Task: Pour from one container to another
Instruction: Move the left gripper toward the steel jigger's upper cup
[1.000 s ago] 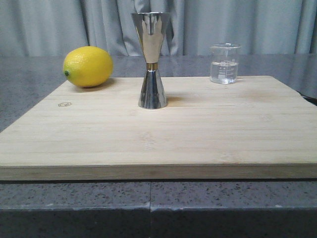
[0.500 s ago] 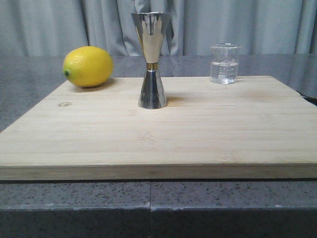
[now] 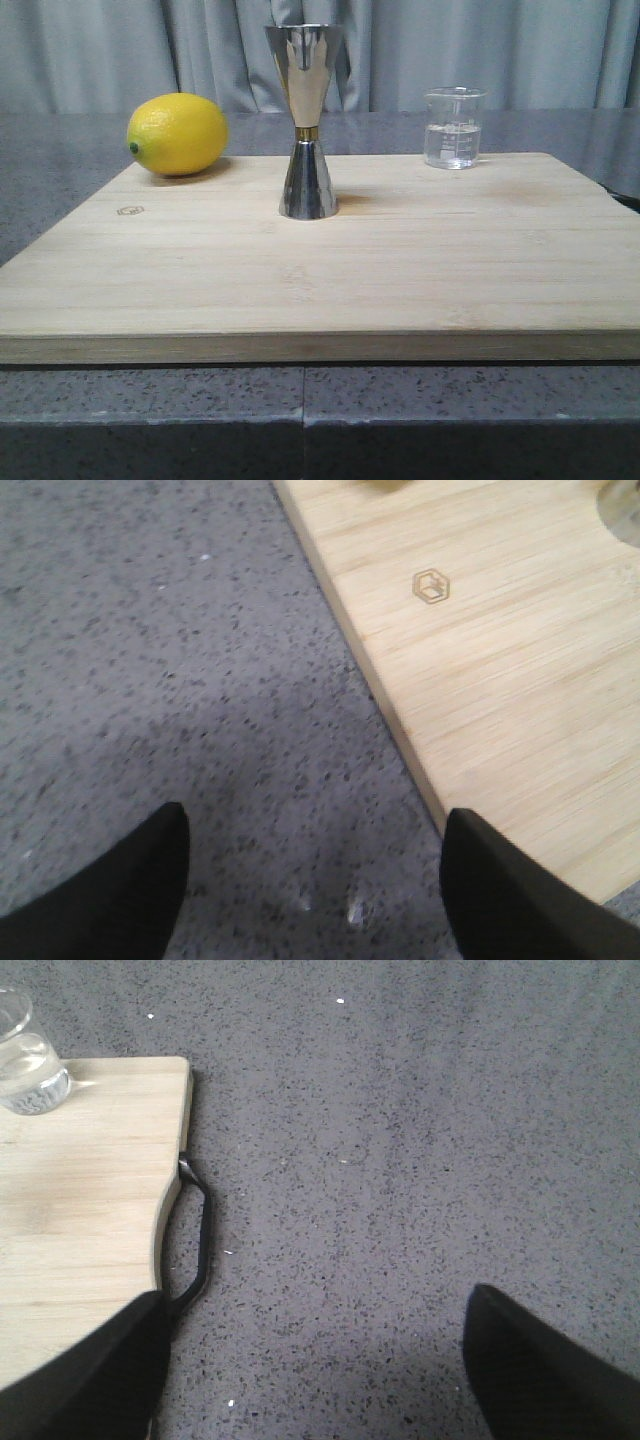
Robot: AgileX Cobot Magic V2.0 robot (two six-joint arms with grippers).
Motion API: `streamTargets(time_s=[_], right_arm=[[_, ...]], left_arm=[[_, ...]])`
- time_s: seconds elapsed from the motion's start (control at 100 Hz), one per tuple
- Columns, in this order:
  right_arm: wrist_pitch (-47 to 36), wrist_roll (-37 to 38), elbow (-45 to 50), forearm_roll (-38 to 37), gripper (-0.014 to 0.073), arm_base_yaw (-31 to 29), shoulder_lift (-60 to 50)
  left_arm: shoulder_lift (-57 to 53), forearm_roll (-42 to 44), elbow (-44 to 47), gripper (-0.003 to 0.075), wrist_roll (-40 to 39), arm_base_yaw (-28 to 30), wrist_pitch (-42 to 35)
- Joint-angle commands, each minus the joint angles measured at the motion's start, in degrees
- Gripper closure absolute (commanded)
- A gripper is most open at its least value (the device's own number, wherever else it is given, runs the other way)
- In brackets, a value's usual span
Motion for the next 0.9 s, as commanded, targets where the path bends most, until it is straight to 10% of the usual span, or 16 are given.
streamTargets(time_s=[0.0,0.33,0.89], right_arm=[[-3.66,-0.44,-1.9,-0.1,0.0029,-0.26,0.5],[-5.09,-0.44,-1.9,-0.1,0.0029,-0.26,0.5],[-6.47,-0.44,-1.9,-0.1,0.0029,-0.26,0.5]], left_arm=[[2.58,-9.69,-2.1,0.024,7.06,0.23,-3.58],[10.67,-40.81,-2.1,0.024,40.91,0.23,-1.1],[22.2,-58.86,-2.1,0.024,66.24,0.23,13.74]])
